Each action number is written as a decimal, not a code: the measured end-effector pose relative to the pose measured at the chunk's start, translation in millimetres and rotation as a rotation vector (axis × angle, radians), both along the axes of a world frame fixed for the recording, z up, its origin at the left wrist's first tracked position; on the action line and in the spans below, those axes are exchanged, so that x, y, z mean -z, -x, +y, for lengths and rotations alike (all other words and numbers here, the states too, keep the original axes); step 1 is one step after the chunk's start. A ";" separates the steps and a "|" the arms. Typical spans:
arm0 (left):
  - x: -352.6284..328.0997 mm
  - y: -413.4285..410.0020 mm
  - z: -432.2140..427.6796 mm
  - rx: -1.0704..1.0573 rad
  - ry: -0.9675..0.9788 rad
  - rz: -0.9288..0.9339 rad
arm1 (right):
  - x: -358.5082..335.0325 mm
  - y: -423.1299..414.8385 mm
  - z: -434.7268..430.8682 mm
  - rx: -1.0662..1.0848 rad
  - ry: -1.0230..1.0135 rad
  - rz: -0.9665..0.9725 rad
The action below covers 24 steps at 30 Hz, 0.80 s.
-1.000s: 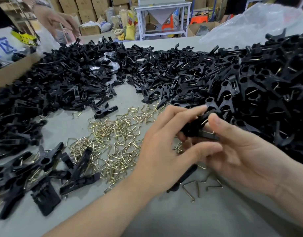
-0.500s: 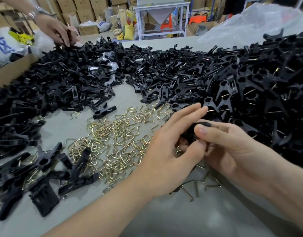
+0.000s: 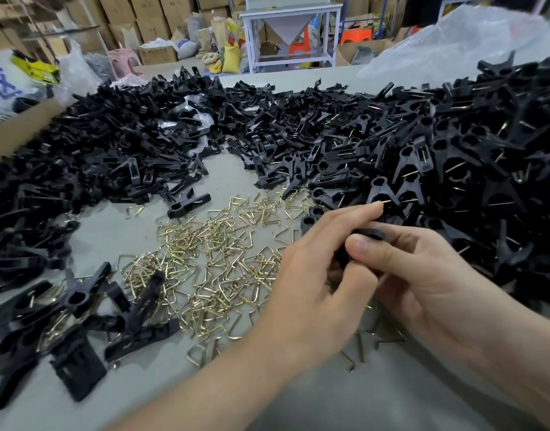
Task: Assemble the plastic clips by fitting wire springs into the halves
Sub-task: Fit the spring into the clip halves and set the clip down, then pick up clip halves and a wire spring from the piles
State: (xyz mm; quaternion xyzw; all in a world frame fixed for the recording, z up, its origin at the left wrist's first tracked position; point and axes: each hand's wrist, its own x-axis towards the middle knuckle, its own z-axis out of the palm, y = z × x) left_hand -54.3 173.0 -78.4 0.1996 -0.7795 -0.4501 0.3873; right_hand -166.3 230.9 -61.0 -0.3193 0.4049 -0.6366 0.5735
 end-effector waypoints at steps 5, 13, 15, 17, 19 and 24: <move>-0.6 0.8 0.5 -0.011 0.012 0.039 | 2.6 -1.1 -1.2 0.033 0.032 0.020; -0.3 -0.6 -5.8 0.016 0.061 0.066 | 2.3 1.6 -3.8 -0.022 0.062 -0.016; -0.9 -2.7 -8.4 0.058 0.029 0.068 | -1.3 3.9 -3.5 -0.065 0.054 0.005; -0.3 -4.4 -10.5 0.104 0.034 0.072 | -3.6 7.1 -2.7 -0.082 0.045 0.024; 1.4 -3.9 -10.2 0.095 0.096 0.067 | -4.0 11.7 -0.8 -0.080 0.051 -0.013; 2.0 -1.9 -15.6 -0.060 0.165 0.073 | -5.8 15.4 -1.6 -0.062 0.054 0.186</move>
